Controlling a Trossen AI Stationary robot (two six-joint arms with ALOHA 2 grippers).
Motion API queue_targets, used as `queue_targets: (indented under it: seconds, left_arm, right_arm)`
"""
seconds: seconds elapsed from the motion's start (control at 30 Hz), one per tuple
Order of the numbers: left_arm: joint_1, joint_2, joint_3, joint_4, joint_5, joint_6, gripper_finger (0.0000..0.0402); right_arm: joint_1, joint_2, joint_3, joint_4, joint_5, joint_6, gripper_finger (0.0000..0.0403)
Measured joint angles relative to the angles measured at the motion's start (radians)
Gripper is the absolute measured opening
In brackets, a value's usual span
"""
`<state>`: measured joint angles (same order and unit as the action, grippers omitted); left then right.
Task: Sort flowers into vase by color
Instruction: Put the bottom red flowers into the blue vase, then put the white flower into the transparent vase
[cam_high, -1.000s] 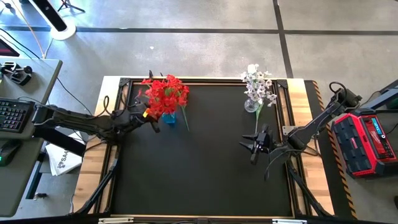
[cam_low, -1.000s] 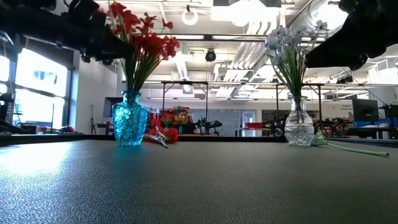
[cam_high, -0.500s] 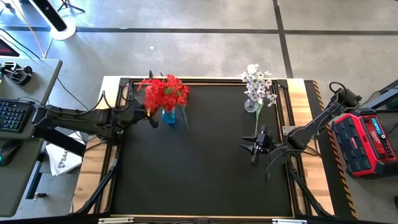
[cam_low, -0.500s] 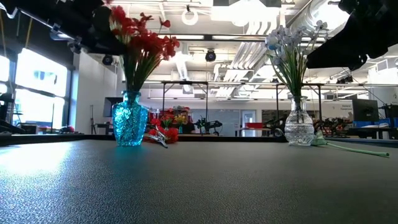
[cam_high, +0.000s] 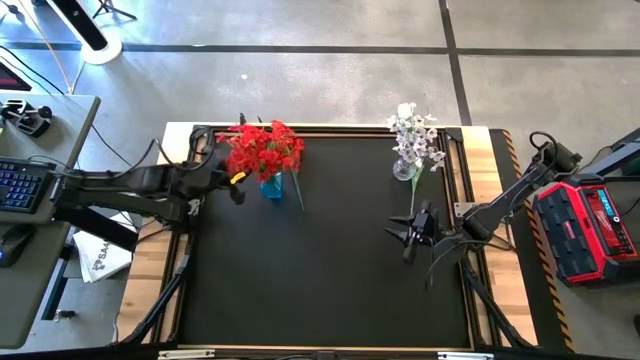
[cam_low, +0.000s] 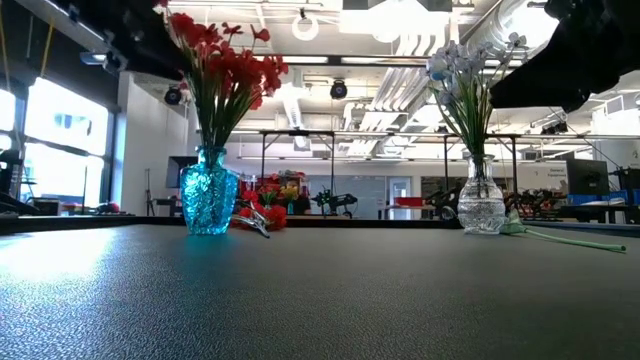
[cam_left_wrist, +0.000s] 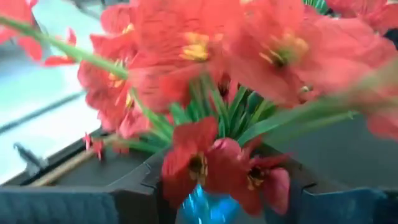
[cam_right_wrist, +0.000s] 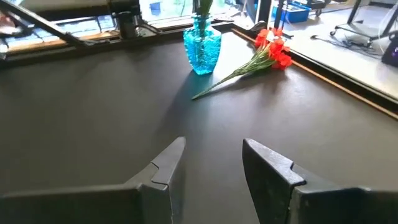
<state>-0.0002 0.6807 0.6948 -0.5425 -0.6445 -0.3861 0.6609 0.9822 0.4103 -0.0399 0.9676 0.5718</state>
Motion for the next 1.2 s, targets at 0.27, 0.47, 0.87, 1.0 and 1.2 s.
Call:
queue_targets:
  seconds: [0.27,0.47,0.87,1.0,1.2]
  left_arm:
    - [-0.021,0.009,0.141,-0.217,0.246,-0.193,0.0163]
    - [-0.14,0.046,0.143,-0.251,0.277,-0.297,0.015]
    - [-0.435,0.382,0.143,-0.211,0.079,-0.497,0.0136]
    - [-0.489,0.523,0.143,-0.102,0.046,-0.501,0.0136]
    - [-0.518,0.689,0.142,0.015,0.027,-0.503,0.0135]
  right_arm:
    - [-0.025,0.0,0.102,-0.377,-0.114,0.321,0.0118]
    - [-0.068,0.0,0.113,-0.741,-0.286,0.66,0.0094]
    - [-0.237,0.0,0.0,-0.813,-0.338,0.815,0.0118]
    - [-0.343,0.0,0.0,-0.813,-0.33,0.797,0.0169]
    - [-0.516,0.0,0.0,-0.798,-0.333,0.727,0.0224]
